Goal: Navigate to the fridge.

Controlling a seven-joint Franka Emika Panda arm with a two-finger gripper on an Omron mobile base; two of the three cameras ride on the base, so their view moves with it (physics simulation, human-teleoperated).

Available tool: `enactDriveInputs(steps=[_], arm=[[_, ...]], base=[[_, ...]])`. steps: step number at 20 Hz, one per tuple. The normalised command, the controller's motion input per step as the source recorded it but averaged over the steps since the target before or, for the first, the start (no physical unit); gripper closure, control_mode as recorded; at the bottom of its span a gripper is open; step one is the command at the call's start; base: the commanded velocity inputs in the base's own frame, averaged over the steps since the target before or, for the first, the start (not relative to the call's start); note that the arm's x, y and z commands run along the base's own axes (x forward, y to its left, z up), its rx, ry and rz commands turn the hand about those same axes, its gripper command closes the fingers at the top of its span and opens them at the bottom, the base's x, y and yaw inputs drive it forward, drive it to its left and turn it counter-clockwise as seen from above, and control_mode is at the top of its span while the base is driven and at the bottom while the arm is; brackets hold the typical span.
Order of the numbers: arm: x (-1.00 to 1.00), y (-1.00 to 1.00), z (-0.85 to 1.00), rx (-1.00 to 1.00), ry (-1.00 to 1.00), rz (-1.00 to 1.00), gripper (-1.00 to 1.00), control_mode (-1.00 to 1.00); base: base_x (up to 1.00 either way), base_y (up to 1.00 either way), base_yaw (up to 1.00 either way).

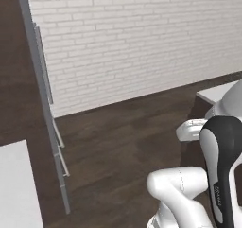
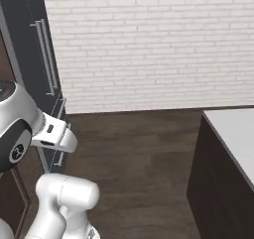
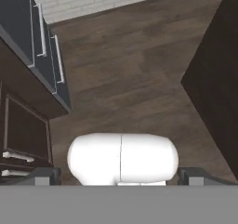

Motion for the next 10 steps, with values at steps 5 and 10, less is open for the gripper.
enactDriveInputs(steps=[5,10], arm=[[0.0,0.0,0.0,0.0,0.0,0.0,-1.0,1.0],[0.0,0.0,0.0,0.0,0.0,0.0,-1.0,1.0]], base=[[1.0,-0.06,0.0],[1.0,-0.54,0.0]])
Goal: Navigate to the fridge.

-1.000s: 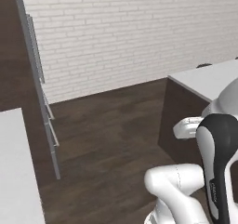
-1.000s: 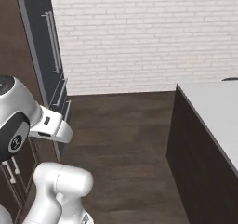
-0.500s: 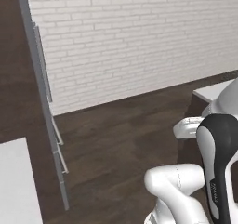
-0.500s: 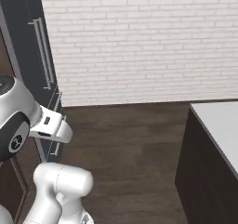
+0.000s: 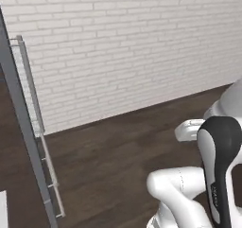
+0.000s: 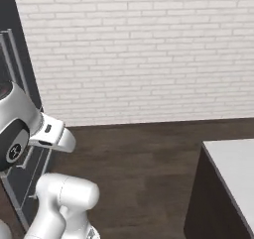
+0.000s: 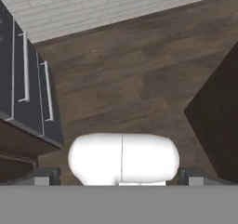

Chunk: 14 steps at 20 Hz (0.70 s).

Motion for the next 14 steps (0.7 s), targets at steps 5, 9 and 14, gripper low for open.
enactDriveInputs(steps=[5,9,14], arm=[[0.0,0.0,0.0,0.0,0.0,0.0,-1.0,1.0],[0.0,0.0,0.0,0.0,0.0,0.0,-1.0,1.0],[0.0,0.0,0.0,0.0,0.0,0.0,-1.0,1.0]], base=[[1.0,-0.61,0.0],[1.0,-0.45,0.02],[1.0,-0.22,0.07]])
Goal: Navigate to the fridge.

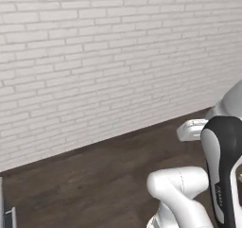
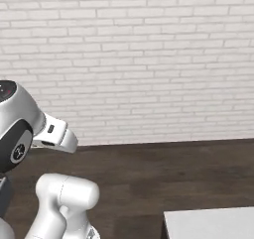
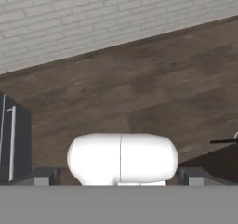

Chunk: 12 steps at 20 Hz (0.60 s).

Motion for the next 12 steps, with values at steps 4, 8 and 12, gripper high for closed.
enactDriveInputs(steps=[4,8,12], arm=[[0.0,0.0,0.0,0.0,0.0,0.0,-1.0,1.0],[0.0,0.0,0.0,0.0,0.0,0.0,-1.0,1.0],[0.0,0.0,0.0,0.0,0.0,0.0,-1.0,1.0]], base=[[1.0,-0.01,0.21],[1.0,0.0,0.47],[0.88,-0.09,0.76]])
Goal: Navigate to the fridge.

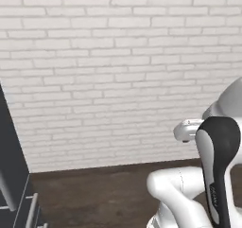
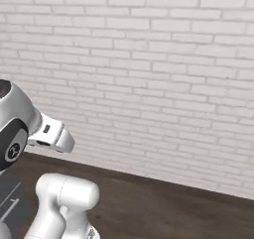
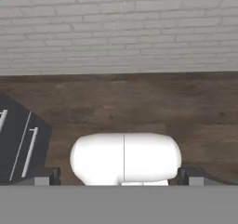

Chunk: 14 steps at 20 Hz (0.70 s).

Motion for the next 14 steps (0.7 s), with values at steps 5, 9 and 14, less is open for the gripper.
enactDriveInputs(steps=[5,9,14], arm=[[0.0,0.0,0.0,0.0,0.0,0.0,-1.0,1.0],[0.0,0.0,0.0,0.0,0.0,0.0,-1.0,1.0],[0.0,0.0,0.0,0.0,0.0,0.0,-1.0,1.0]], base=[[0.51,-0.09,0.88],[0.27,-0.03,0.94],[0.16,-0.01,0.97]])
